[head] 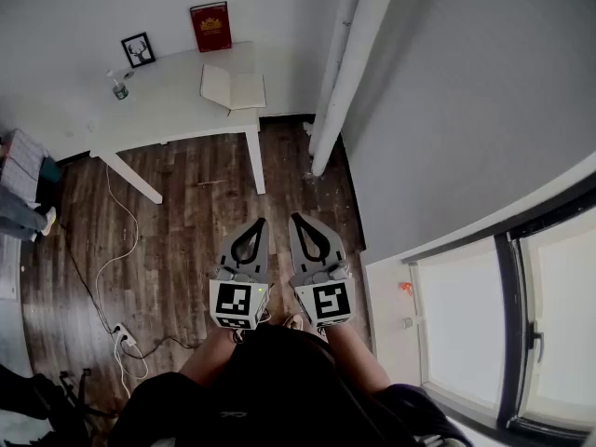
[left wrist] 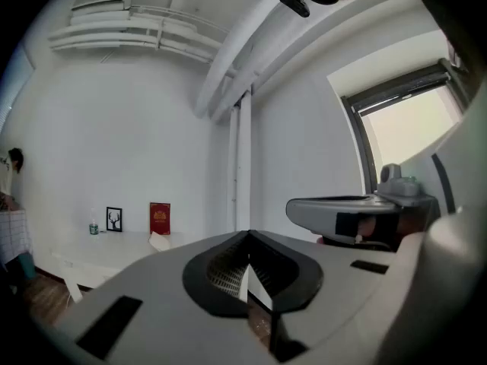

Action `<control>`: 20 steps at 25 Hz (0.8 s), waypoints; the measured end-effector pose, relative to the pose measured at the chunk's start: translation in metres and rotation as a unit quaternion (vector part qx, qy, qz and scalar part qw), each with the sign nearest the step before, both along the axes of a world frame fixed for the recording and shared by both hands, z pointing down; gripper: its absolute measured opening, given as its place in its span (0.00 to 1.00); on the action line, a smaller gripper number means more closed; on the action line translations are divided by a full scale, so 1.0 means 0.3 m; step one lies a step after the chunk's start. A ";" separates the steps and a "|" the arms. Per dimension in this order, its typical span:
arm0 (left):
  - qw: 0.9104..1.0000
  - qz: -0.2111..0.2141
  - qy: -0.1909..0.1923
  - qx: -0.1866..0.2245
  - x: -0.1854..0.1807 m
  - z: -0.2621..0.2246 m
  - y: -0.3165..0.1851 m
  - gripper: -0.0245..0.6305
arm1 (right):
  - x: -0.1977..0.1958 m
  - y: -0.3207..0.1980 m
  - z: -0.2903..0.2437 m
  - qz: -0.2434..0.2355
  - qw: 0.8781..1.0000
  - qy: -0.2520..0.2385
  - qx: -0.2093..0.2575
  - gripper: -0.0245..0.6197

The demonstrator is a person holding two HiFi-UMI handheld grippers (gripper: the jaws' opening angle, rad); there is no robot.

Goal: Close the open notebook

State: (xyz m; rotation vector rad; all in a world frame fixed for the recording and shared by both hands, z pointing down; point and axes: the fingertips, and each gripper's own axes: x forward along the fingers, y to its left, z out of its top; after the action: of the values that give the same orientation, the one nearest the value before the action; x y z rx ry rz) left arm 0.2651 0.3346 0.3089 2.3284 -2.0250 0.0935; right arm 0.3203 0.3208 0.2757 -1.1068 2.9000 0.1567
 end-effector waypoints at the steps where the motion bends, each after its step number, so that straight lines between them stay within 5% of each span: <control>1: 1.000 0.000 -0.001 -0.004 -0.007 0.007 0.005 0.04 | -0.011 0.003 0.008 -0.002 1.000 0.001 0.001 0.07; 20: 0.993 -0.113 0.011 -0.011 -0.461 0.018 0.009 0.04 | -0.515 0.001 0.031 -0.142 0.990 0.009 -0.003 0.08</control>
State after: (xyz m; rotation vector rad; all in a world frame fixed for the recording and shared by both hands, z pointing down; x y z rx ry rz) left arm 0.1269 0.3373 0.3143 2.0604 -2.2465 0.0807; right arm 0.1658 0.3210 0.2851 -0.6826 3.0341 0.1492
